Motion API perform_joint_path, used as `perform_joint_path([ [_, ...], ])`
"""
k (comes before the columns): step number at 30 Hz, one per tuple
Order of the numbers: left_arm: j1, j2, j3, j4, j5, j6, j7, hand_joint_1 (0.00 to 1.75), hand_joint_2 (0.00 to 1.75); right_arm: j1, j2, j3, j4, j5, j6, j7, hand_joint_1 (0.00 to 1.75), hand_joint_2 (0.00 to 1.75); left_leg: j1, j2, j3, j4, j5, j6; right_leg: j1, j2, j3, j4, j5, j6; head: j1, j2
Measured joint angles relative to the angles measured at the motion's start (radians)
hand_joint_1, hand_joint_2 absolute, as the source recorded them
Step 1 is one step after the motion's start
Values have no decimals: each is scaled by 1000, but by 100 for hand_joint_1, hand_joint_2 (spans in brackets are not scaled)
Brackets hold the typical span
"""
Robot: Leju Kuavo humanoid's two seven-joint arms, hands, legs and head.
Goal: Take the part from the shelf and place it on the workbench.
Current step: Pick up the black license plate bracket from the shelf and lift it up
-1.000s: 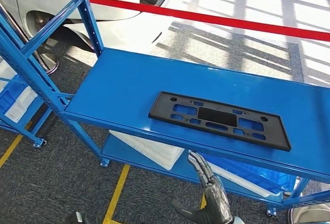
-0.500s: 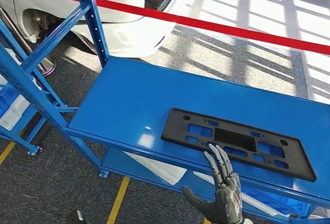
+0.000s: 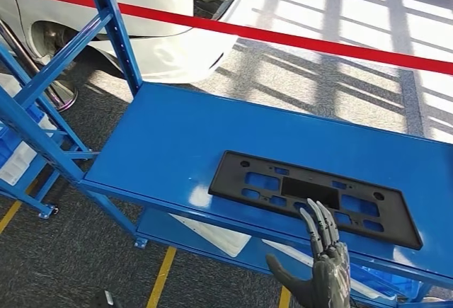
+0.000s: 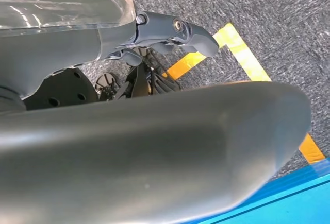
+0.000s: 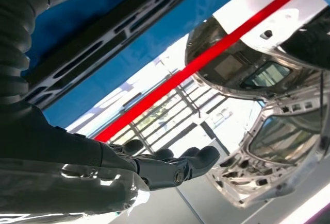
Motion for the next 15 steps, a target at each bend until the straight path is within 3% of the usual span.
perform_joint_path([
  [8, 3, 1, 19, 0, 0, 4, -4, 0, 0, 92, -112, -85, -80, 71, 11, 121, 0, 175, -2, 0, 0, -1, 0, -1, -1, 0, 1, 0, -1, -1, 0, 0],
  [15, 6, 1, 32, 0, 0, 3, -4, 0, 0, 215, -212, -231, -188, 130, 25, 191, 0, 175, -7, 0, 0, -1, 0, -1, -5, 0, 1, 0, -1, 0, 1, 0],
])
